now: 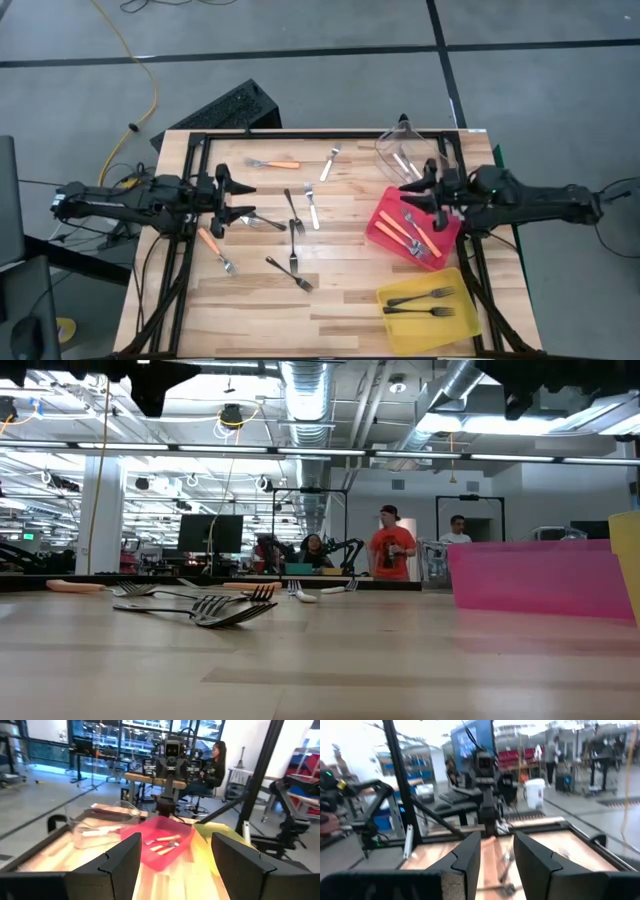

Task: Sort silverware by color (type)
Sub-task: Put the black fork into the yellow bin

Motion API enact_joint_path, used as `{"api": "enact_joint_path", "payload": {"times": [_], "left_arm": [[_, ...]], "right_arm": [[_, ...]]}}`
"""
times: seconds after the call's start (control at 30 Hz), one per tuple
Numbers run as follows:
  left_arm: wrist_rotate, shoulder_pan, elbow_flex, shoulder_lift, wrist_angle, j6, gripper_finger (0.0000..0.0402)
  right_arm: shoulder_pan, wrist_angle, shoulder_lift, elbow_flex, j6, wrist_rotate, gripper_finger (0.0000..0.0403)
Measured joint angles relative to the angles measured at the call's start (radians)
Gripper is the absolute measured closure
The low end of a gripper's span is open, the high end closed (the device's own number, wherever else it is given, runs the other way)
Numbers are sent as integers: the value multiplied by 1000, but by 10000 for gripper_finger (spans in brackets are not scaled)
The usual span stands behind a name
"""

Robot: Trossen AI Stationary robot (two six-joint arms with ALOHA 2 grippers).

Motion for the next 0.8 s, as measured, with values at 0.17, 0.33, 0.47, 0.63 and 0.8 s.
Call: {"api": "enact_joint_path", "payload": {"times": [0.17, 0.33, 0.47, 0.63, 0.8], "left_arm": [[11, -28, -62, -12, 37, -21, 175], [-45, -44, -123, -10, 47, -62, 175], [-60, -45, -186, -12, 137, -74, 175], [-86, -41, -216, -13, 216, -79, 175], [-99, -33, -211, -13, 209, -102, 175]], "right_arm": [[35, 194, 49, -89, 5, -2, 262], [67, 243, 107, -114, 5, 11, 262], [85, 282, 151, -116, -31, 24, 262], [63, 374, 145, -103, -54, 24, 262], [3, 331, 73, -81, -55, 26, 262]]}}
